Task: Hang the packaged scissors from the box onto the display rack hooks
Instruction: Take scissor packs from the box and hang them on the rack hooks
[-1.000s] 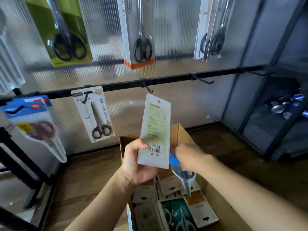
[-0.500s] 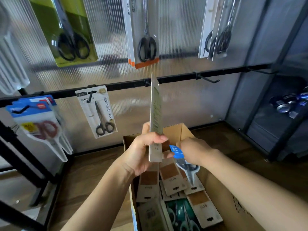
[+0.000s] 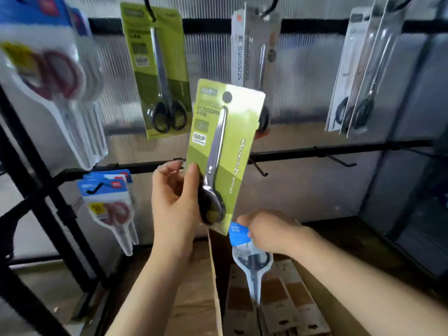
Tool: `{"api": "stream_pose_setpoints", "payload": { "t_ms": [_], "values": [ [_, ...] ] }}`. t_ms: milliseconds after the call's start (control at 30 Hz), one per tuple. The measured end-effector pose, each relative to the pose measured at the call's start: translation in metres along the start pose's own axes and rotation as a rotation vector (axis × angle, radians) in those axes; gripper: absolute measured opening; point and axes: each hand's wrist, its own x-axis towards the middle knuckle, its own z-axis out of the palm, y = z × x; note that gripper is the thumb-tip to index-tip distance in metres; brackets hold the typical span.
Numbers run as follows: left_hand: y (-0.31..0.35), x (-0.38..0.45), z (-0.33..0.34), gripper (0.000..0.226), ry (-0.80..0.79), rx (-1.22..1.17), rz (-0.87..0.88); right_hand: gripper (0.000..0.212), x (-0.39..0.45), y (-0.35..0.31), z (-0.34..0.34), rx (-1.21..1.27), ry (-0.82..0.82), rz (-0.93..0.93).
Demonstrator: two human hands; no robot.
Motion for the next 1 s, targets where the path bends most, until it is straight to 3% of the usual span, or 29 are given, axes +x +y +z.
{"api": "stream_pose_setpoints", "payload": {
  "t_ms": [67,167,367,567,1000],
  "values": [
    [0.011,0.011,-0.008,0.009,0.026,0.024,0.043,0.015,0.011,-0.009,-0.005,0.004,0.038,-0.035],
    [0.026,0.028,-0.018,0.018,0.006,0.066,0.085,0.031,0.027,-0.019,-0.012,0.026,0.077,-0.070],
    [0.058,0.060,-0.022,0.023,0.039,0.066,0.146,0.010,0.048,-0.032,-0.033,0.091,0.254,-0.121],
    [0.088,0.089,-0.012,0.020,0.101,0.084,0.214,0.017,0.063,-0.042,-0.038,0.257,0.390,-0.051],
    [0.081,0.107,-0.008,0.019,0.182,0.117,0.094,0.014,0.067,-0.035,-0.036,0.313,0.462,-0.039]
  ]
}}
